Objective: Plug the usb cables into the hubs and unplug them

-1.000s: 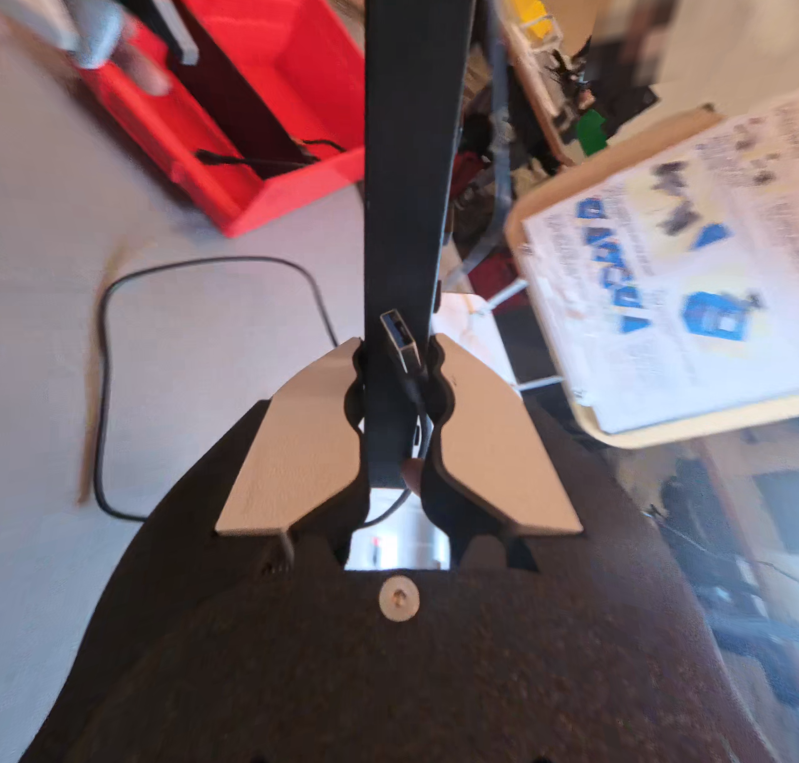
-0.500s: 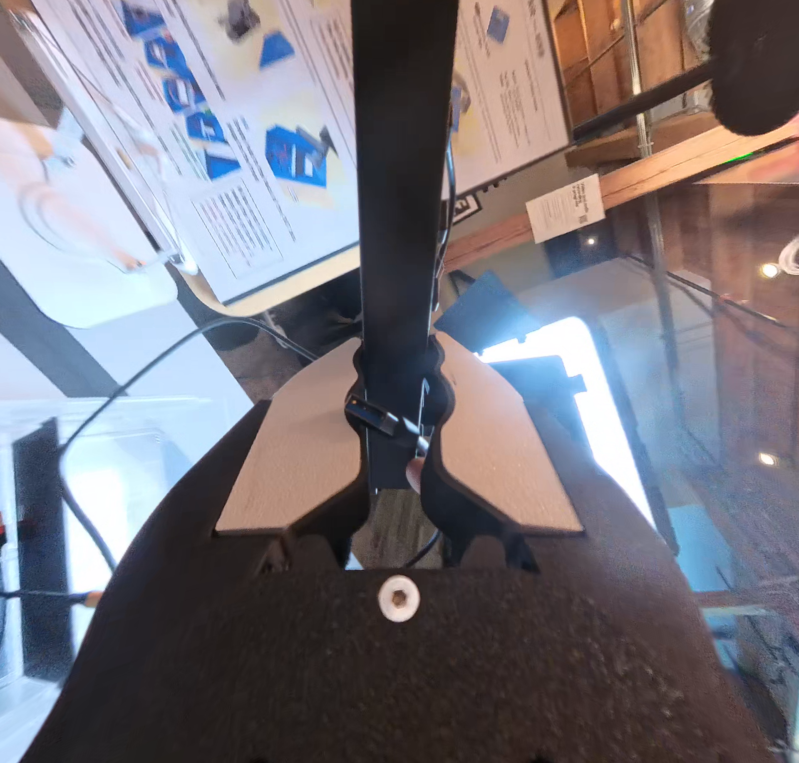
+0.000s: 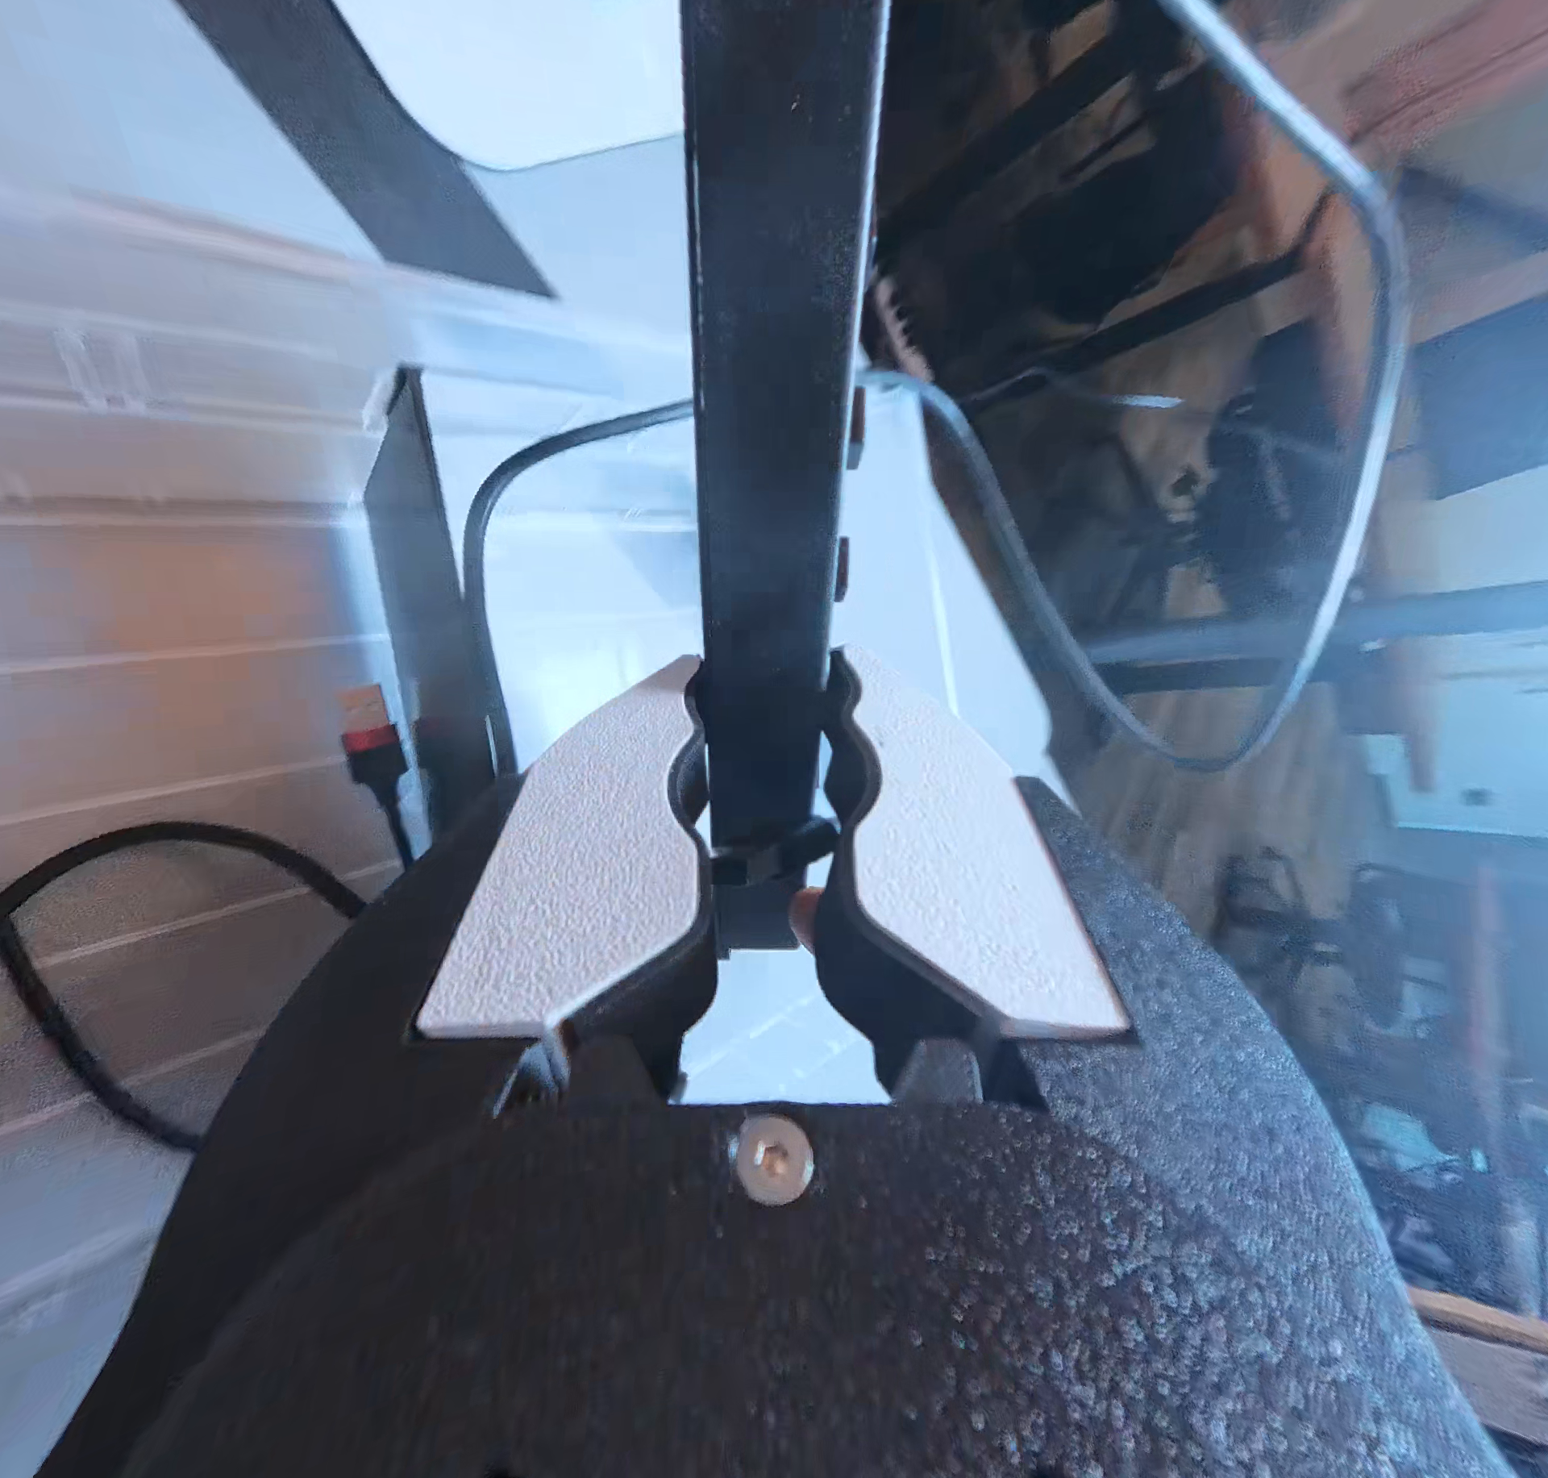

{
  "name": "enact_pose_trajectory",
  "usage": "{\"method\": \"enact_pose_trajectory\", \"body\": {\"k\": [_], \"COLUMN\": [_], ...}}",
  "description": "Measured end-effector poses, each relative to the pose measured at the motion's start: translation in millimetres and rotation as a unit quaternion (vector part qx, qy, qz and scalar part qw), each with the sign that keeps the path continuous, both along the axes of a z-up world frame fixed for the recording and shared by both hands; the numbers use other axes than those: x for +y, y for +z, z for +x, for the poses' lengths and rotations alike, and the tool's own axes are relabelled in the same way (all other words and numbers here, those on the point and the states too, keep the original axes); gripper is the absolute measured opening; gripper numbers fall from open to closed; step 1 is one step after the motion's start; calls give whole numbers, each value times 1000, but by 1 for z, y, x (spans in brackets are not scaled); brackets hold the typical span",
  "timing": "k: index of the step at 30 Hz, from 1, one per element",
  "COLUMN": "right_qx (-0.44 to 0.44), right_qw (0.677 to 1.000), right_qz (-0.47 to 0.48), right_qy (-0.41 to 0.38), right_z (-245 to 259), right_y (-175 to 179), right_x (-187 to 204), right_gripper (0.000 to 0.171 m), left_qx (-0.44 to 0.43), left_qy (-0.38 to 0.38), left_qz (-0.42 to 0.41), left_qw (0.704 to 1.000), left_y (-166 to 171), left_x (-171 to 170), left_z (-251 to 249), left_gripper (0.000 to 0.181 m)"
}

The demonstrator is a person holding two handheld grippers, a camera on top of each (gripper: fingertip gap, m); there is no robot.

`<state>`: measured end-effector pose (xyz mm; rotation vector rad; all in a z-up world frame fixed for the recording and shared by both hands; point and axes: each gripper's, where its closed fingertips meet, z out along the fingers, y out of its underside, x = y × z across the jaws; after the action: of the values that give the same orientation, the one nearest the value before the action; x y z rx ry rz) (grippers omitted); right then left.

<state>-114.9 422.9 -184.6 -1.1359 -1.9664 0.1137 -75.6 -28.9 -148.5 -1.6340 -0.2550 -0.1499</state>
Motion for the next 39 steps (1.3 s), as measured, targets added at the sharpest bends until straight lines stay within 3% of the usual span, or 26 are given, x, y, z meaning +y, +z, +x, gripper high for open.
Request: {"method": "enact_pose_trajectory", "body": {"k": [6, 12, 15, 22, 26, 29, 34, 39], "right_qx": [-93, -177, -189, -92, 2, 9, -17, -63], "right_qw": [994, 981, 979, 995, 997, 990, 982, 994], "right_qz": [-56, -83, -69, -33, -81, -127, -183, -90], "right_qy": [-11, -18, -25, -26, 10, 62, 41, -12], "right_z": [8, 21, 26, 25, 26, 38, 52, 52], "right_y": [-41, -53, -44, 13, 48, 43, -16, -73], "right_x": [5, 9, 15, 4, -57, -124, -201, -199], "right_gripper": [25, 25, 39, 58, 59, 59, 61, 65], "left_qx": [-4, -6, -7, -3, 7, 20, 66, 120], "left_qy": [-4, -6, -9, -15, -12, -8, 24, 77], "left_qz": [-10, -18, -22, -22, -24, -34, -70, -144], "left_qw": [1000, 1000, 1000, 1000, 1000, 999, 995, 979], "left_y": [-6, -12, -14, -13, -11, -11, -16, -28], "left_x": [2, 3, 4, 4, 3, 2, -3, -17], "left_z": [-1, -2, -1, 1, 2, 0, -8, -33], "left_gripper": [43, 43, 43, 43, 43, 45, 48, 54]}}
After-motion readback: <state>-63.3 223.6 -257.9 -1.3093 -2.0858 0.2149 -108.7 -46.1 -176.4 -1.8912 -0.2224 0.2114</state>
